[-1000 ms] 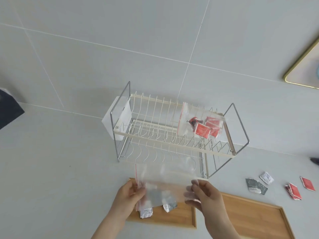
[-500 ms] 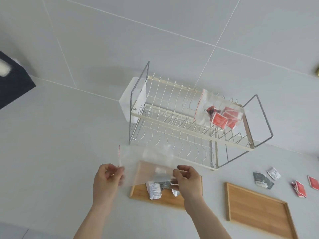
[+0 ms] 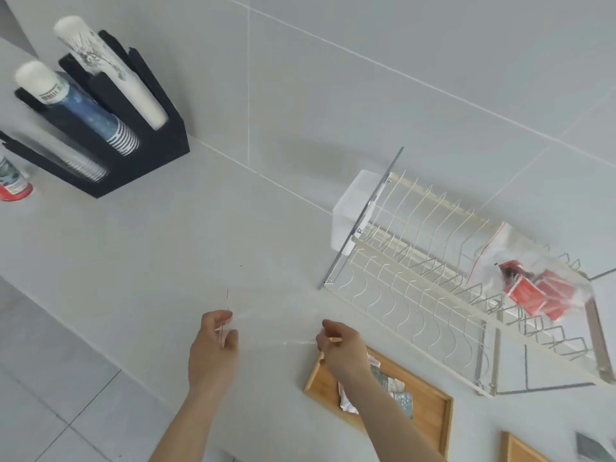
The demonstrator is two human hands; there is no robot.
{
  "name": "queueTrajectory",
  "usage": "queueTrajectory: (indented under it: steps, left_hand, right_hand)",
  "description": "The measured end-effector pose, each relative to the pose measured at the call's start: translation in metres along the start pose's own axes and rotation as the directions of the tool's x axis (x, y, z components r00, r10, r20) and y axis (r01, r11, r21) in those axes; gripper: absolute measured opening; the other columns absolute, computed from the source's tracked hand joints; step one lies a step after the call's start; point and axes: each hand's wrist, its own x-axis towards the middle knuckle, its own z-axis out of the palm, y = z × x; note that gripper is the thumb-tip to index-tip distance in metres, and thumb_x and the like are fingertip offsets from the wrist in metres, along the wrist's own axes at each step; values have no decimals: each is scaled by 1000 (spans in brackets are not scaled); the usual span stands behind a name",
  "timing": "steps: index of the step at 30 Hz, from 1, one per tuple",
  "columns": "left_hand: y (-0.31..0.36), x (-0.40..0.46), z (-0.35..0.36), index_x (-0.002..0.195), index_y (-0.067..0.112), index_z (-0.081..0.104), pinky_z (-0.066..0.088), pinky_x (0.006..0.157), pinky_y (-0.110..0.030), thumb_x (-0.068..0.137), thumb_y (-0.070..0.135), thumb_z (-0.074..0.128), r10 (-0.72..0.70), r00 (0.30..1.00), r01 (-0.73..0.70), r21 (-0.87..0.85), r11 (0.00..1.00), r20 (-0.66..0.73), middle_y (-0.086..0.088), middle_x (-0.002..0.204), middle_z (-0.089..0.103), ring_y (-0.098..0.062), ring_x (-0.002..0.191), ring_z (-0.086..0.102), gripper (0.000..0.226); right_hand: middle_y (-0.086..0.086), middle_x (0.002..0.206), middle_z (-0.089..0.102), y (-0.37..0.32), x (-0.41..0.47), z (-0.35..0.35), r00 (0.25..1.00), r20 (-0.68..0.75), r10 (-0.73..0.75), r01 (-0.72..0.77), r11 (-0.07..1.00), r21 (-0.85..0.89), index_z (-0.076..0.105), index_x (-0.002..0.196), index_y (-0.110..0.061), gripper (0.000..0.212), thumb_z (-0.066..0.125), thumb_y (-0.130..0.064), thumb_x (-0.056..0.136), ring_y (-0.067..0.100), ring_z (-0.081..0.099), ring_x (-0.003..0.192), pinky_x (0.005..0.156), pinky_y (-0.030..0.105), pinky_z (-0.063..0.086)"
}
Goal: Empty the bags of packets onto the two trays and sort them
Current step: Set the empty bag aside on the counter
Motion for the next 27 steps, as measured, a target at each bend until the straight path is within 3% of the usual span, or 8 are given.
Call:
queueTrajectory:
  steps: [2, 5, 10, 14, 18, 22, 27]
  left_hand:
    - [-3, 5, -4, 128, 28, 51, 45, 99, -40, 95, 9, 55, 26, 1000, -27, 52, 998, 16, 1, 138, 55, -21, 132, 52, 39]
    - [-5, 8, -9, 138, 36, 46, 37, 113, -46, 96, 21, 59, 59, 998, -59, 201, 978, 5, -2, 155, 38, -20, 145, 34, 47]
    - [8, 6, 3, 134, 29, 53, 37, 111, -41, 94, 25, 62, 206, 978, -199, 351, 915, 18, 2, 146, 50, -22, 138, 40, 42]
    - [38, -2, 26, 130, 30, 57, 40, 105, -32, 95, 30, 59, 328, 921, -386, 381, 840, 212, 11, 133, 60, -15, 130, 47, 35]
    - [80, -18, 58, 125, 38, 55, 45, 99, -27, 96, 39, 54, 403, 783, -588, 352, 728, 474, 21, 123, 61, -6, 121, 54, 29]
    - [129, -44, 94, 118, 45, 54, 48, 92, -22, 94, 46, 54, 394, 568, -737, 233, 635, 722, 27, 119, 64, 5, 107, 61, 24]
    - [195, -91, 128, 105, 46, 59, 53, 90, -25, 87, 54, 57, 402, 319, -788, 5, 615, 859, 28, 104, 68, 10, 94, 65, 21]
  right_hand:
    - [-3, 140, 60, -11, 1, 4, 997, 80, -11, 17, 997, -77, 51, 145, -18, 53, 64, -25, 93, 20, 60, 124, 110, 42, 46]
    - [-1, 156, 44, -18, 1, 3, 986, 144, -79, 111, 967, -230, 34, 154, -22, 66, 62, -33, 95, 19, 42, 143, 117, 41, 37]
    - [-1, 157, 40, -18, -2, -16, 976, 161, -149, 205, 878, -433, 34, 154, -22, 62, 58, -35, 98, 21, 38, 145, 115, 34, 34]
    - [-4, 149, 50, -18, -11, -45, 970, 171, -175, 241, 807, -540, 49, 145, -27, 52, 59, -41, 95, 19, 49, 136, 111, 34, 40]
    - [-6, 135, 63, -20, -27, -95, 961, 234, -145, 257, 776, -576, 56, 136, -34, 47, 60, -48, 91, 17, 59, 123, 103, 32, 46]
    - [-7, 126, 67, -23, -57, -155, 966, 199, -164, 246, 813, -527, 59, 132, -36, 46, 62, -53, 90, 12, 65, 110, 97, 29, 50]
    - [-17, 113, 70, -25, -97, -233, 961, 75, -266, 273, 870, -410, 64, 122, -39, 39, 61, -58, 88, 0, 67, 102, 93, 24, 55]
